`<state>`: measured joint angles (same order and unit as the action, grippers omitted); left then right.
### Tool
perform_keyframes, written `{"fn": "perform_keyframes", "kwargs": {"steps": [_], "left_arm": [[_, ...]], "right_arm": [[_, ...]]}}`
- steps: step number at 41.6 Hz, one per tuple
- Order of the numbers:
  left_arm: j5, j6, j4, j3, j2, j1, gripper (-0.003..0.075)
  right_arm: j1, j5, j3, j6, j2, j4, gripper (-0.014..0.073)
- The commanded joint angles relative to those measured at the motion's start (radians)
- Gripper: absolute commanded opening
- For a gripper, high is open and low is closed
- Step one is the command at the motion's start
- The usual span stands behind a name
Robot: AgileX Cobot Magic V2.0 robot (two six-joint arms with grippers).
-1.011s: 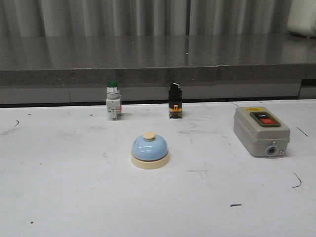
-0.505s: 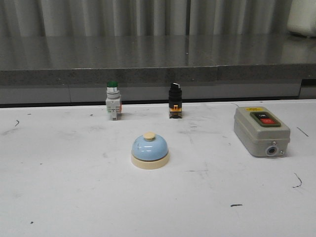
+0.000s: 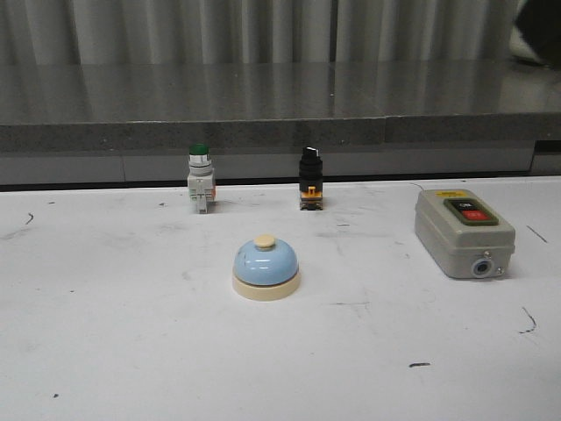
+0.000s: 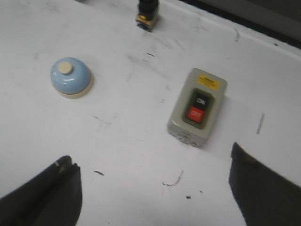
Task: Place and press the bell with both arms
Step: 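Move the right gripper over the bell and press its cream button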
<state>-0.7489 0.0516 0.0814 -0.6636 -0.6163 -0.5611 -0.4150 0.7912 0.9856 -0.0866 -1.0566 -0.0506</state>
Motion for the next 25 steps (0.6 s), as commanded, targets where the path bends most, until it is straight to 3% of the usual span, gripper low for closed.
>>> {"fn": "perform_keyframes", "kwargs": {"steps": [1,8,13,19,25], "left_arm": [[0.073,0.009,0.015,-0.027,0.000,0.001,0.0556],[0.073,0.009,0.015,-0.027,0.000,0.001,0.0556],[0.073,0.009,0.015,-0.027,0.000,0.001,0.0556],[0.073,0.009,0.015,-0.027,0.000,0.001,0.0556],[0.073,0.009,0.015,-0.027,0.000,0.001,0.0556]], "right_arm": [[-0.064,-0.026,0.101,-0.021,-0.072,0.004,0.0572],[-0.163,-0.003,0.225,-0.021,-0.216,0.006,0.0225],[-0.195,-0.007,0.294,-0.021,-0.294,0.006,0.0055],[-0.209,-0.008,0.363,-0.021,-0.378,0.006,-0.0035],[-0.208,-0.006,0.413,-0.021,-0.453,0.006,-0.0057]]}}
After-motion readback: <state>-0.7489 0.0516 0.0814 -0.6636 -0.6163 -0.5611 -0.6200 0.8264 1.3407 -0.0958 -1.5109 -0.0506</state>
